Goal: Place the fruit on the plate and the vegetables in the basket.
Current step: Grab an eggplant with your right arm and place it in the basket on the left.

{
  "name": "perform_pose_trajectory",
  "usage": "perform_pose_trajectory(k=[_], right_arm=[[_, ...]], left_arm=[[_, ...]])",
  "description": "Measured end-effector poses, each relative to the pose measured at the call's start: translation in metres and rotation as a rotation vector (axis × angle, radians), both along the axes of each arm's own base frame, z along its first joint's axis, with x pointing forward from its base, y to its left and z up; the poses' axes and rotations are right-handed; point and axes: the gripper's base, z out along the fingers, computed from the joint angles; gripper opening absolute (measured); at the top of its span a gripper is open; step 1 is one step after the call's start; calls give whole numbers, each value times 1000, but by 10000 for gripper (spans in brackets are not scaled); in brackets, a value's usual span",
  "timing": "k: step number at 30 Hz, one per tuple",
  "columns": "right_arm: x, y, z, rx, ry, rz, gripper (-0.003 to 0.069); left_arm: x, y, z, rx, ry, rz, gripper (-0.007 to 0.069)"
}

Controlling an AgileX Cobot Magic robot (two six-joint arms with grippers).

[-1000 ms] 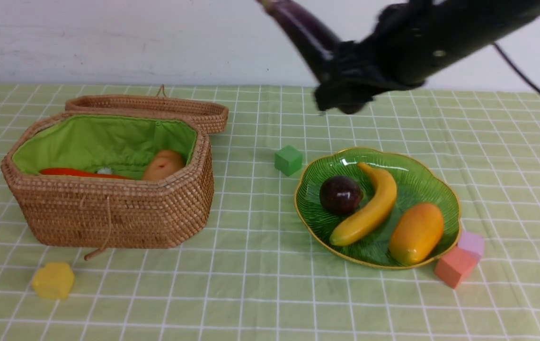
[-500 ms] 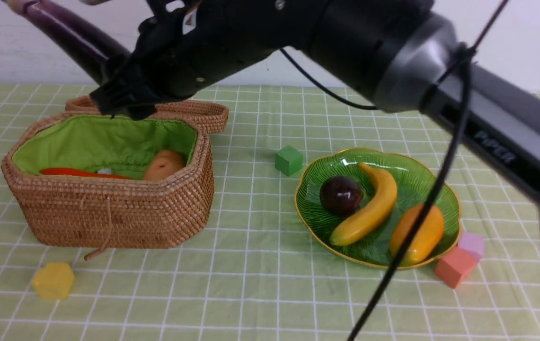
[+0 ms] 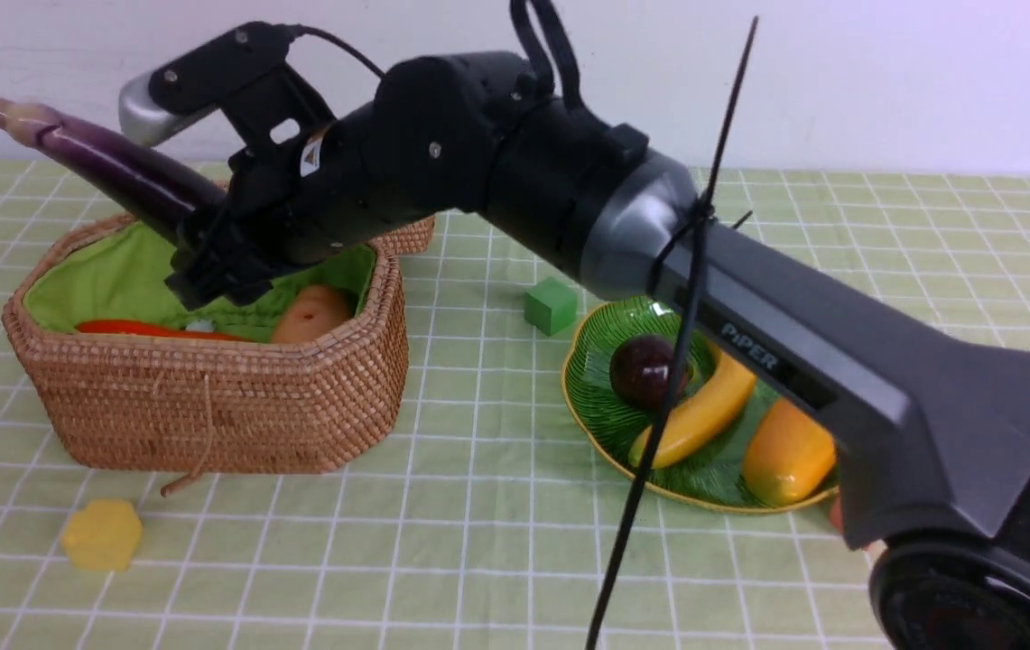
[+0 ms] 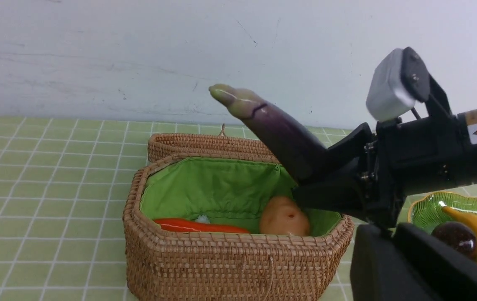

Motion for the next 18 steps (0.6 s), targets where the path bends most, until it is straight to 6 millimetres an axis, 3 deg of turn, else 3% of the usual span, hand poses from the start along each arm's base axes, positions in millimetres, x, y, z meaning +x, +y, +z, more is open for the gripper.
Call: perform_pose_trajectory(k=[7, 14, 18], right_arm=[[9, 1, -12, -41, -63, -29, 429], [7, -3, -4, -53, -64, -33, 652], [-5, -17, 22, -118, -66, -23, 667]], left_arm=[[0, 0, 0, -3, -1, -4, 55], [0, -4, 3, -18, -26, -37, 57], [-1, -6, 4, -29, -41, -59, 60]])
